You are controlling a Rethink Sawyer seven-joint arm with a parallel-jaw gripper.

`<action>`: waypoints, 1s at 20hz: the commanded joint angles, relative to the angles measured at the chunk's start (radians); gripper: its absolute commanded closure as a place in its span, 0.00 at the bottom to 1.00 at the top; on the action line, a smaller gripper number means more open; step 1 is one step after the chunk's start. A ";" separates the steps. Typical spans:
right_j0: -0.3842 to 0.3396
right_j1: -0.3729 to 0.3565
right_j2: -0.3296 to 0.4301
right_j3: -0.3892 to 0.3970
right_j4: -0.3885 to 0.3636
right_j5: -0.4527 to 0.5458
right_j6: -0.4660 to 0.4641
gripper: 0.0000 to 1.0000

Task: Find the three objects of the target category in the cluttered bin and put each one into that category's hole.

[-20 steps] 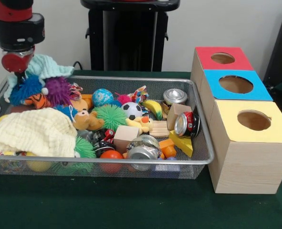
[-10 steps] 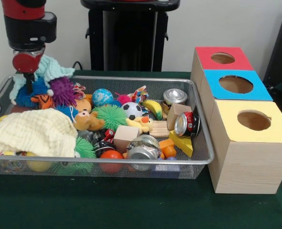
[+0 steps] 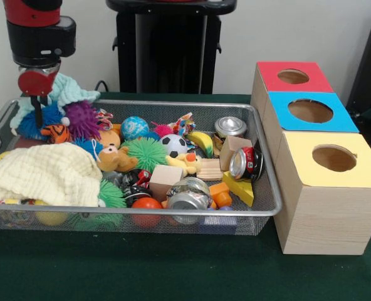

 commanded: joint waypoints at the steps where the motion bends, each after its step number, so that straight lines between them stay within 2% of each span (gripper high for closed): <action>1: 0.032 0.051 0.046 -0.011 -0.002 0.025 -0.031 0.00; 12: 0.085 0.038 0.044 -0.029 0.034 0.061 0.004 0.00; 20: 0.154 -0.066 0.034 -0.031 0.114 0.229 0.020 0.00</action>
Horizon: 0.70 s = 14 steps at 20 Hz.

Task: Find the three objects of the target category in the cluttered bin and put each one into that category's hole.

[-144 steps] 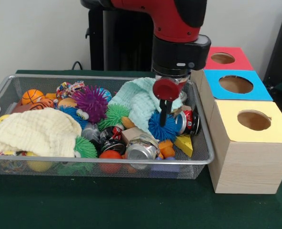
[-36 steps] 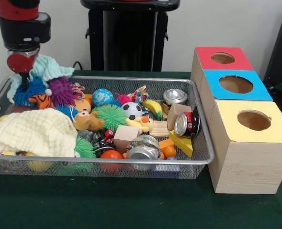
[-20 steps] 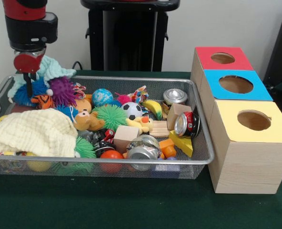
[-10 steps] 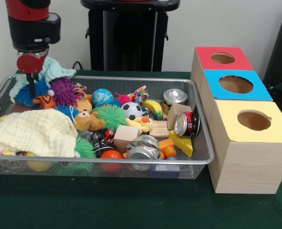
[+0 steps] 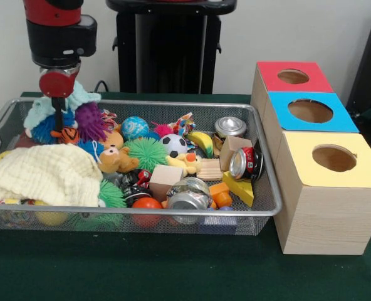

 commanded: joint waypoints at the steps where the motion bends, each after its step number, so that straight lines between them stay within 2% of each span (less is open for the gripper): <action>1: 0.085 -0.072 0.033 -0.035 0.101 0.249 0.029 0.00; 3: 0.098 -0.112 0.040 -0.032 0.138 0.319 0.040 0.00; 9: 0.135 -0.215 0.038 -0.005 0.223 0.415 0.057 0.00; 12: 0.140 -0.241 0.028 -0.032 0.239 0.496 0.035 0.00; 14: 0.142 -0.233 0.024 -0.048 0.243 0.503 0.030 0.00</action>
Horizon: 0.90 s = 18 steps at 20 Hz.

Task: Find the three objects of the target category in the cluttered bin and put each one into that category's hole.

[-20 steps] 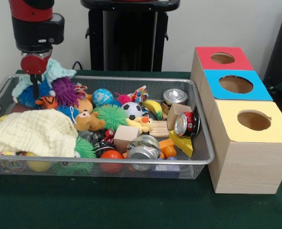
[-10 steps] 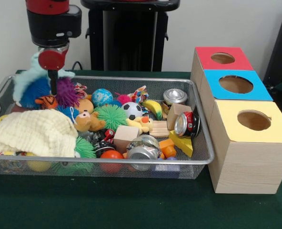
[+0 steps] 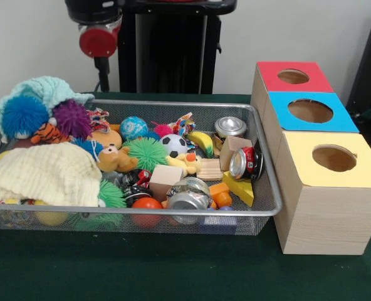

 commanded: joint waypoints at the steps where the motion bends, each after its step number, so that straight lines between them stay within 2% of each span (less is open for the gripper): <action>1: 0.007 -0.049 0.025 -0.046 0.068 0.123 0.028 0.00; 4: 0.004 -0.002 0.035 -0.046 0.068 0.033 0.021 0.00; 7: -0.002 0.075 0.044 -0.058 0.049 -0.088 0.017 0.00; 11: 0.004 0.126 0.039 -0.054 0.036 -0.197 0.038 0.00; 15: 0.013 0.151 0.026 -0.054 0.030 -0.245 0.043 0.00; 18: 0.026 0.158 0.006 -0.073 0.029 -0.237 0.043 0.00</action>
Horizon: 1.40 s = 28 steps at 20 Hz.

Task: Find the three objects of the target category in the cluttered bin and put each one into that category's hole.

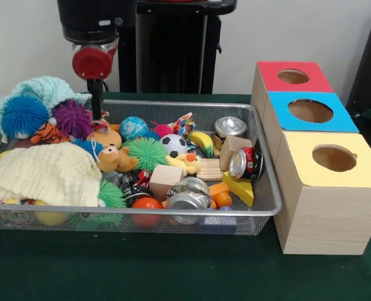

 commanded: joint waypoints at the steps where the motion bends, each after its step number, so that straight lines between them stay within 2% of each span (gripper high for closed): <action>1: 0.018 0.077 -0.004 -0.044 -0.007 -0.025 0.039 0.00; 11: -0.050 0.045 0.017 -0.066 -0.009 0.033 -0.050 0.00; 14: -0.095 0.081 0.054 -0.139 -0.043 0.053 -0.145 0.00; 17: -0.179 0.148 0.129 -0.251 -0.081 0.114 -0.298 0.00; 19: -0.207 0.174 0.155 -0.316 -0.109 0.165 -0.359 0.00; 24: -0.216 0.204 0.171 -0.435 -0.162 0.274 -0.396 0.00; 28: -0.211 0.205 0.178 -0.488 -0.157 0.369 -0.366 0.00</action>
